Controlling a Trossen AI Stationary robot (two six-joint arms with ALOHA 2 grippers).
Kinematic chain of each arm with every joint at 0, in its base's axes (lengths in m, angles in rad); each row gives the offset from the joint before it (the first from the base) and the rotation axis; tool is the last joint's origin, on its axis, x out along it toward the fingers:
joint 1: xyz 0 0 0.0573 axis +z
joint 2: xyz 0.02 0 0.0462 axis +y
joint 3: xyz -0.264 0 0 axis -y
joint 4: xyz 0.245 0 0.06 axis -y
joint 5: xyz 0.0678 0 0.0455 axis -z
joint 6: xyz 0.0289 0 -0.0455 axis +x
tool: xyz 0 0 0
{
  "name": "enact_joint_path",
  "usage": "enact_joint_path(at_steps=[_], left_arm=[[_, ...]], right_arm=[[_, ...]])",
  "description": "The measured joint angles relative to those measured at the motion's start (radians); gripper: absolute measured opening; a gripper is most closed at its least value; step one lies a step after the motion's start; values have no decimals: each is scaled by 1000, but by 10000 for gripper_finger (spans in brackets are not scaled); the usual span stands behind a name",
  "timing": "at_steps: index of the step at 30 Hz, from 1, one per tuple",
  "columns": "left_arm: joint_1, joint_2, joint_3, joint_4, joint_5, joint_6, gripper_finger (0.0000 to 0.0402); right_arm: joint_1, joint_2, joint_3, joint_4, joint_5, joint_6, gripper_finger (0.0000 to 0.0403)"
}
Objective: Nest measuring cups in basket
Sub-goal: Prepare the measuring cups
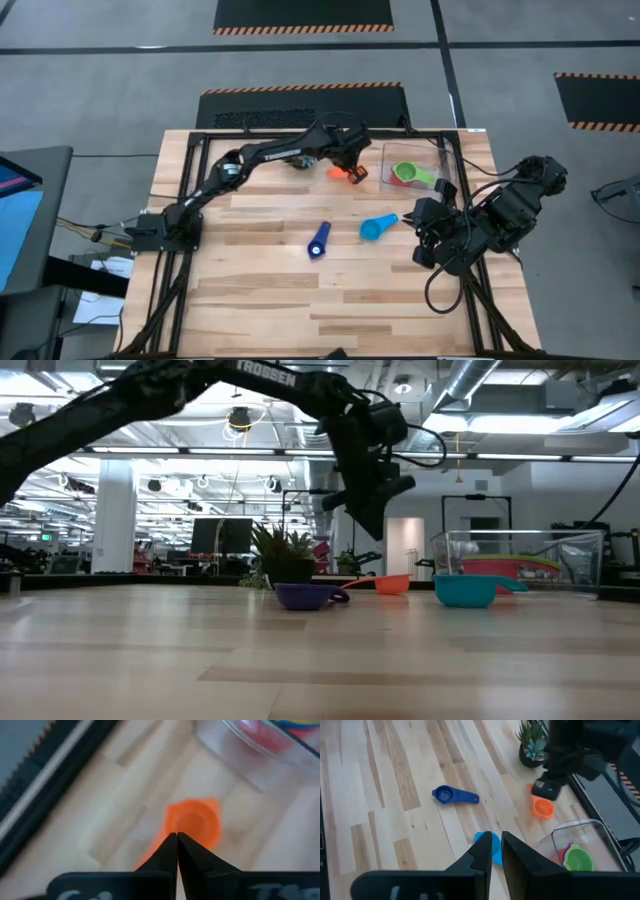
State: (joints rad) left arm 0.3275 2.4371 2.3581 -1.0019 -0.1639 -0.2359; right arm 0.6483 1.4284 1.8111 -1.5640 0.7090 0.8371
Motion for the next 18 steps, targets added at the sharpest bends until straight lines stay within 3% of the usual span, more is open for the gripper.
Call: enact_joint_path(at_steps=[3,14,18], left_arm=[[12,7,-39,73,6,-21,0],[47,68,-47,32,31,-240,0],[45,71,-48,19,-12,-259,0]], right_arm=[[0,-1,0,-1,0,0,66],[0,0,0,-6,-1,-5,66],[5,0,0,-7,-1,-6,66]])
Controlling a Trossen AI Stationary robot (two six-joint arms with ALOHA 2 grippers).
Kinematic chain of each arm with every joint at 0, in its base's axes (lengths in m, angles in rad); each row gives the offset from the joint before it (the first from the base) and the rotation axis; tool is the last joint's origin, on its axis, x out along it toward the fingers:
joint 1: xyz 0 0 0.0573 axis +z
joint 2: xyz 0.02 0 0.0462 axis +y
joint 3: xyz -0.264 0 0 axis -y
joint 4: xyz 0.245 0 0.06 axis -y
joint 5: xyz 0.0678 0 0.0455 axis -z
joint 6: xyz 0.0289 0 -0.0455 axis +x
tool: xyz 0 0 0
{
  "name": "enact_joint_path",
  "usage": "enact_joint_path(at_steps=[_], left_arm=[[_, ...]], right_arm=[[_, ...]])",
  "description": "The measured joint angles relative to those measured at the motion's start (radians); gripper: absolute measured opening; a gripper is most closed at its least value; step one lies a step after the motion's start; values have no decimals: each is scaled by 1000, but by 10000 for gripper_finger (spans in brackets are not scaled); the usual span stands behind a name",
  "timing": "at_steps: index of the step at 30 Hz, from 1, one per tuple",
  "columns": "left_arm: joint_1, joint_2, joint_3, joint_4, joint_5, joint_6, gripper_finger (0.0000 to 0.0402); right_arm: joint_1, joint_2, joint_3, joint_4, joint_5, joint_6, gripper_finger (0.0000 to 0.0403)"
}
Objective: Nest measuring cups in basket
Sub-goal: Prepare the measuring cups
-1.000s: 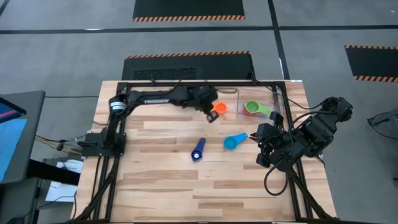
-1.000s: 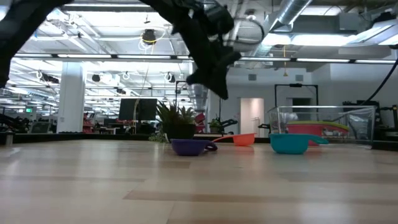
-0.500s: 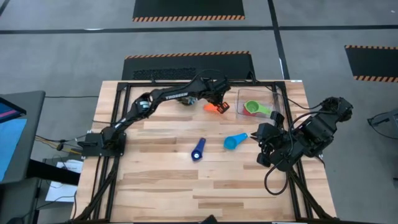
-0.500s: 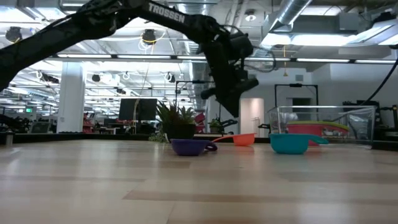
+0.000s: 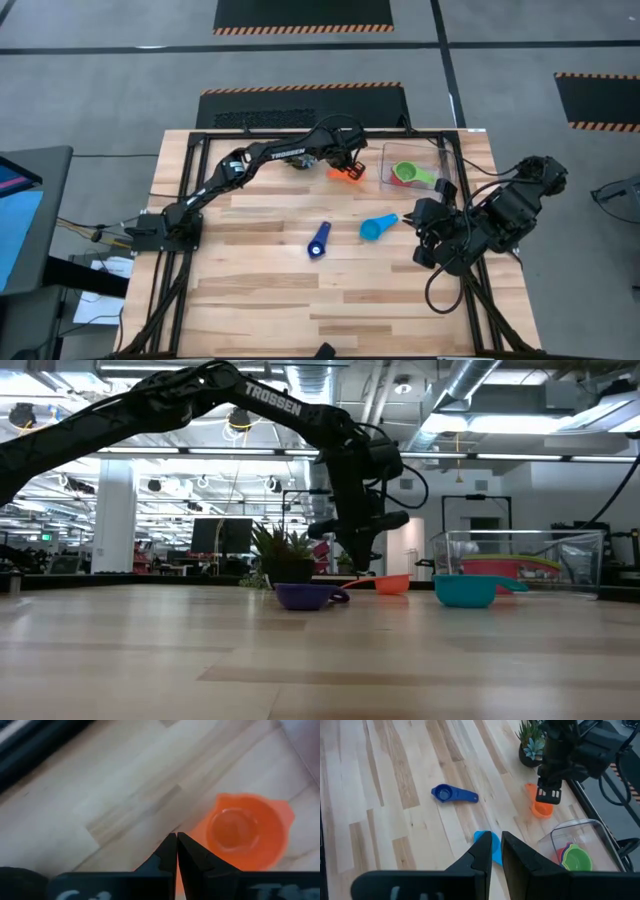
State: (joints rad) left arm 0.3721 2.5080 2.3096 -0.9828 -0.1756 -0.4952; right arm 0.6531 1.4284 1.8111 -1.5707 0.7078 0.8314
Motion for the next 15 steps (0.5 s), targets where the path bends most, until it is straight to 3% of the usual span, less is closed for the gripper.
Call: enact_joint_path(at_steps=[10,15], left_arm=[[-4,0,-1,9,-19,5,0],[-22,0,-2,8,48,94,0]], right_arm=[[44,0,0,1,1,-10,66],[63,0,0,2,1,2,66]])
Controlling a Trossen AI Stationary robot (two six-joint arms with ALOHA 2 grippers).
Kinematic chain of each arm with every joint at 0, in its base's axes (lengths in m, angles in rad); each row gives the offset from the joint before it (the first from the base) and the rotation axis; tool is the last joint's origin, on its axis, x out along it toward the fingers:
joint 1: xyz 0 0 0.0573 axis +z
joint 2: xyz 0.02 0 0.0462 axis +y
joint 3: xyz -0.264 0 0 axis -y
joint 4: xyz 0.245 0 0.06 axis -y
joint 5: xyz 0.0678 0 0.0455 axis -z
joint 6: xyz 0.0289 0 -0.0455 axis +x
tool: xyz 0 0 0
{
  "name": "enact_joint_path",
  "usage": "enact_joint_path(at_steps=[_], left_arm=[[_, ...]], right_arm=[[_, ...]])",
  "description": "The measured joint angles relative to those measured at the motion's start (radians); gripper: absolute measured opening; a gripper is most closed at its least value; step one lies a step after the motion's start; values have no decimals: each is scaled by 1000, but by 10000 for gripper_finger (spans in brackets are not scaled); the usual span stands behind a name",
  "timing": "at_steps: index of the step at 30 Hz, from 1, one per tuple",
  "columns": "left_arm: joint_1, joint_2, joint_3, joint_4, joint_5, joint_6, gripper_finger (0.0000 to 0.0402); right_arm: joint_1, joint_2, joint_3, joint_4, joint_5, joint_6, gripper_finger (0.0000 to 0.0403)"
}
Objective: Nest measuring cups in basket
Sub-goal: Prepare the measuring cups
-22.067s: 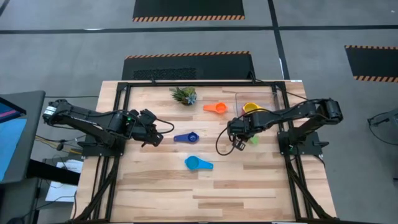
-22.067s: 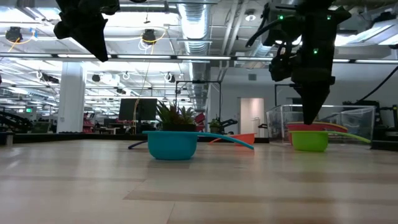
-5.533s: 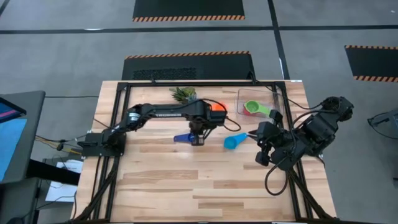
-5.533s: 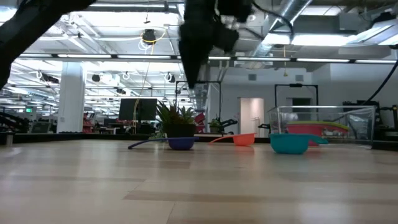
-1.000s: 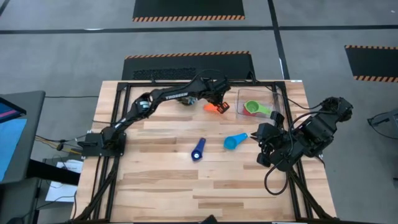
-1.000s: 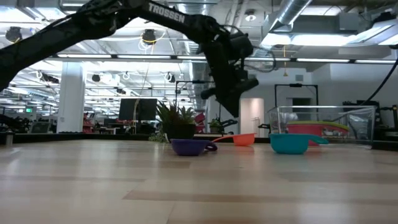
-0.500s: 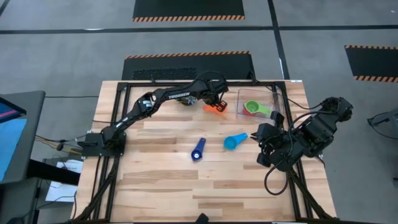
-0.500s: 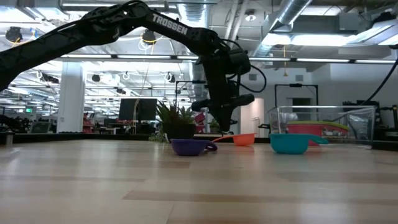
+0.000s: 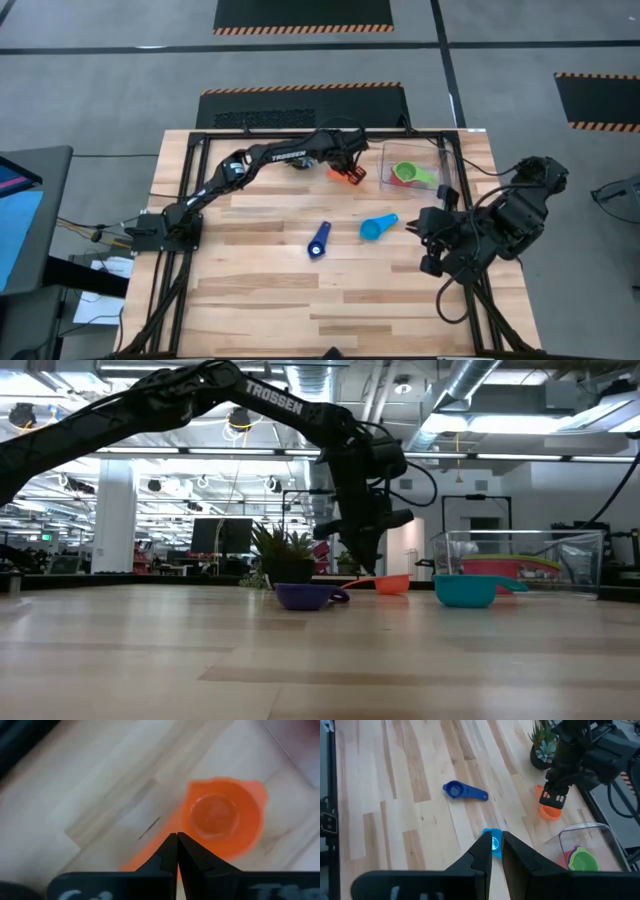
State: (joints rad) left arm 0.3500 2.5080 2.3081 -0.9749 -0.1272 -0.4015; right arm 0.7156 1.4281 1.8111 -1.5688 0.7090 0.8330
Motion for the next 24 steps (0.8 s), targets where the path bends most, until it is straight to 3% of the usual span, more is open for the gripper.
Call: enact_joint_path(at_steps=[3,7,11,24], left_arm=[[-14,0,0,2,-69,105,0],[-12,0,0,21,-122,134,0],[14,0,0,58,-57,155,0],[28,26,-1,36,14,80,0]], right_arm=[[13,0,0,6,1,4,66],[33,0,0,18,0,5,66],[40,0,0,41,0,5,66],[50,0,0,41,1,7,66]])
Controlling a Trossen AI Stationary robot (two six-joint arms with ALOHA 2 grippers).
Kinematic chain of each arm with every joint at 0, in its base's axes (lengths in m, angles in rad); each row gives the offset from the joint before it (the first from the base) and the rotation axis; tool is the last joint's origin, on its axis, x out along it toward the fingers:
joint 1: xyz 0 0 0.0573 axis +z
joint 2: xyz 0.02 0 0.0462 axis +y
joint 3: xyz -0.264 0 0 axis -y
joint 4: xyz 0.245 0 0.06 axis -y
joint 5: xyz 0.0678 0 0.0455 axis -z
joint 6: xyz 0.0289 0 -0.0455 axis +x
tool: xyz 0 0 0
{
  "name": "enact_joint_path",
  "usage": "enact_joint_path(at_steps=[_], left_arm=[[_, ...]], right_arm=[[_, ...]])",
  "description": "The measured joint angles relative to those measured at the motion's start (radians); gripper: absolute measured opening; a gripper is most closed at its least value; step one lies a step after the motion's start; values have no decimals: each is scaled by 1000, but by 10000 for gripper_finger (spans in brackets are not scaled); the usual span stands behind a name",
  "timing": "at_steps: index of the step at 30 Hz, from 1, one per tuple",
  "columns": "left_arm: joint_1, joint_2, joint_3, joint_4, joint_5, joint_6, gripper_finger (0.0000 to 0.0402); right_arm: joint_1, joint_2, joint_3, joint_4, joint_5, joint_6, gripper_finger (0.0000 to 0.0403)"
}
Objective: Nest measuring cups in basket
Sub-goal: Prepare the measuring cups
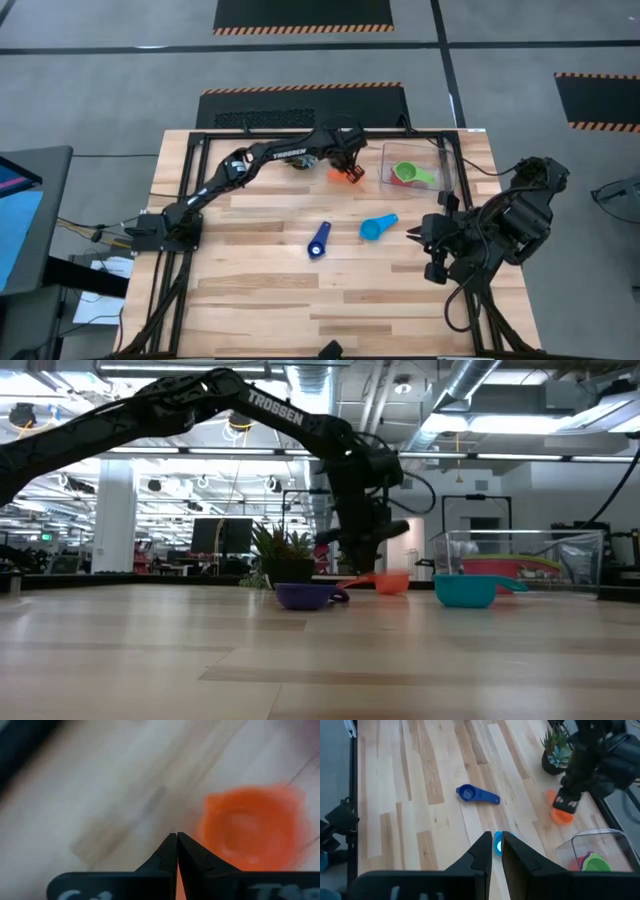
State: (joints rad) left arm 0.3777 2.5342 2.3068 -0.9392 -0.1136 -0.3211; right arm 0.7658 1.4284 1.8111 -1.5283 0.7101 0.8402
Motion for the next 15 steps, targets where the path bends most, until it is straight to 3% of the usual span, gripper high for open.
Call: enact_joint_path(at_steps=[15], left_arm=[[-79,12,49,-124,59,-31,0]], right_arm=[[0,0,0,-14,1,-11,66]])
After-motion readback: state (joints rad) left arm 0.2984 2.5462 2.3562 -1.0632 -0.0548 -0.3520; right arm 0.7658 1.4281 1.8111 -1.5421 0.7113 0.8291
